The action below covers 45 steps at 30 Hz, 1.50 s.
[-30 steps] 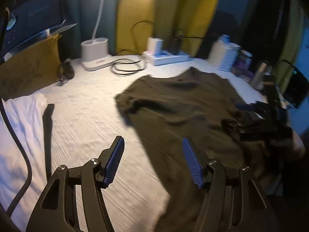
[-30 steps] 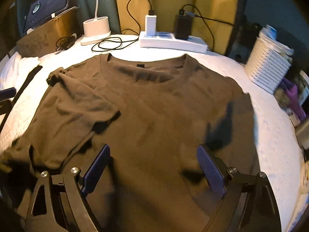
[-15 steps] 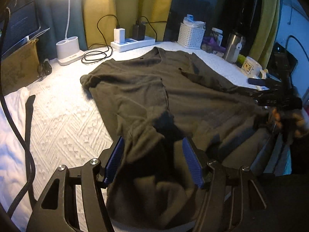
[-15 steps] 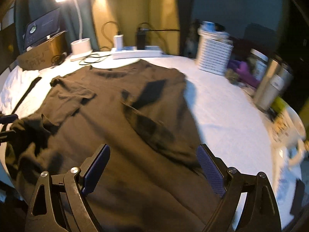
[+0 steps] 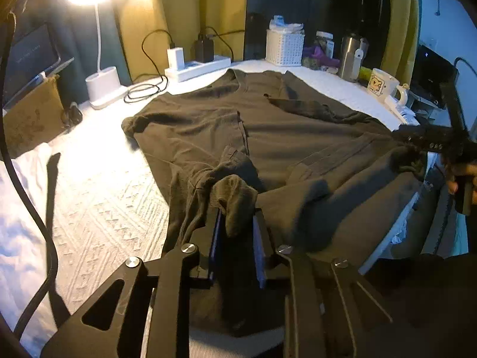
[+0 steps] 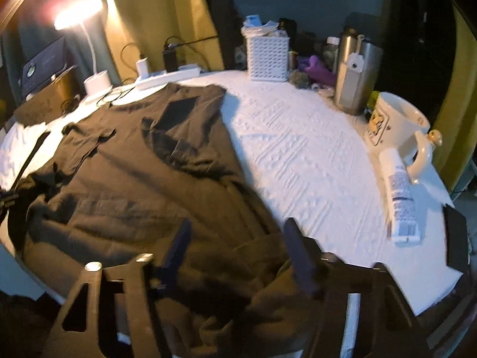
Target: Fold small clothes
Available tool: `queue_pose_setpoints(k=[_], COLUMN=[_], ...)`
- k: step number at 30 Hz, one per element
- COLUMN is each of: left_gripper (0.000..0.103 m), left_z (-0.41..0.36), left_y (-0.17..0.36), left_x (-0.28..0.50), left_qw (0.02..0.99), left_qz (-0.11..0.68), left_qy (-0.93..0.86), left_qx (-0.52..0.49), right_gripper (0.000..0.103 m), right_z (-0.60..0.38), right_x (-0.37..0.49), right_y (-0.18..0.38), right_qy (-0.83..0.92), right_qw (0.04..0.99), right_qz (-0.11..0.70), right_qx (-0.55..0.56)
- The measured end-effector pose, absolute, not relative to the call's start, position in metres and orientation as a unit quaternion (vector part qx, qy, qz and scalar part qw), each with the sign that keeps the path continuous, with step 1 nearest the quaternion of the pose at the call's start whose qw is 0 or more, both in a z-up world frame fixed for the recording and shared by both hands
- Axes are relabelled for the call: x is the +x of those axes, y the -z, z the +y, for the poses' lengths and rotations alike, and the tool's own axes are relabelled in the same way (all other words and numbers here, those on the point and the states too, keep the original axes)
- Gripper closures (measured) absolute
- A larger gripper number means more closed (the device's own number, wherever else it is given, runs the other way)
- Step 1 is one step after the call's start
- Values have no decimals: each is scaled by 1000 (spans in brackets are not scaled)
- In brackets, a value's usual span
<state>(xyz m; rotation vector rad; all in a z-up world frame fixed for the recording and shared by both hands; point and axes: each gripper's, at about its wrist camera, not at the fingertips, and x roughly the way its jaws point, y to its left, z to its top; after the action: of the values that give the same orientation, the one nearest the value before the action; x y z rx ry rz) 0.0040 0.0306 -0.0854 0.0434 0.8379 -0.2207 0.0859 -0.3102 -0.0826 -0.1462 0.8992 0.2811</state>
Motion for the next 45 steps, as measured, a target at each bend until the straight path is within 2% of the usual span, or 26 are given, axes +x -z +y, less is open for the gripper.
queue_pose_setpoints(k=[1, 3, 5, 8, 14, 20, 21, 23, 24, 25, 29, 31, 33, 35, 36, 37, 38, 39, 40, 41, 42, 43, 45], left_gripper=[90, 91, 91, 97, 97, 95, 91, 68, 48, 39, 38, 38, 39, 40, 48, 64, 69, 75, 83, 85, 87, 90, 91], left_z=[31, 33, 35, 35, 30, 38, 42, 50, 54, 57, 59, 56, 51, 46, 44, 43, 41, 39, 38, 36, 34, 33, 35], left_y=[83, 80, 79, 84, 103, 85, 78, 70, 67, 66, 74, 89, 100, 106, 109, 110, 113, 114, 113, 111, 109, 105, 95], left_x=[0, -7, -14, -25, -44, -48, -46, -42, -39, -34, -15, -5, -1, -3, -4, -6, -6, -8, -10, -12, -15, -18, -22], left_qw=[908, 909, 908, 901, 878, 878, 882, 890, 894, 897, 895, 887, 881, 880, 882, 881, 879, 879, 880, 881, 883, 886, 894], left_qz=[404, 403, 405, 418, 458, 457, 449, 436, 430, 424, 431, 449, 461, 462, 459, 460, 464, 464, 460, 457, 453, 446, 432], left_qy=[105, 103, 102, 116, 142, 143, 141, 132, 126, 121, 106, 101, 97, 103, 105, 106, 108, 112, 116, 121, 123, 124, 122], left_qx=[22, 21, 20, 11, 12, 11, 5, -9, -17, -24, -41, -43, -36, -28, -24, -22, -21, -20, -17, -13, -6, -2, -5], right_gripper=[48, 53, 53, 53, 53, 53, 53, 53, 53, 53, 51, 43, 43, 43, 43, 43, 43, 51, 67, 71, 82, 88, 91], right_z=[-310, -311, -313, -314, -313, -313, -313, -311, -309, -307, -295, -289, -284, -279, -278, -277, -275, -272, -269, -267, -267, -268, -272], right_x=[85, 83, 76, 64, 47, 45, 47, 51, 54, 57, 71, 77, 83, 85, 85, 84, 82, 79, 76, 73, 71, 70, 67], right_y=[87, 95, 98, 101, 101, 90, 85, 81, 79, 78, 82, 87, 93, 101, 105, 108, 111, 111, 110, 109, 108, 107, 104], right_qy=[-136, -127, -128, -131, -135, -136, -137, -138, -138, -140, -154, -160, -171, -178, -178, -175, -174, -176, -184, -182, -178, -179, -177], right_qw=[887, 884, 883, 882, 880, 881, 885, 888, 889, 890, 886, 882, 877, 870, 870, 870, 870, 871, 869, 869, 870, 870, 872], right_qz=[435, 444, 445, 444, 445, 444, 438, 431, 428, 425, 427, 431, 438, 448, 449, 449, 450, 446, 445, 446, 445, 445, 444], right_qx=[-71, -74, -76, -86, -92, -86, -82, -83, -85, -86, -95, -99, -99, -103, -104, -102, -101, -106, -108, -113, -117, -115, -108])
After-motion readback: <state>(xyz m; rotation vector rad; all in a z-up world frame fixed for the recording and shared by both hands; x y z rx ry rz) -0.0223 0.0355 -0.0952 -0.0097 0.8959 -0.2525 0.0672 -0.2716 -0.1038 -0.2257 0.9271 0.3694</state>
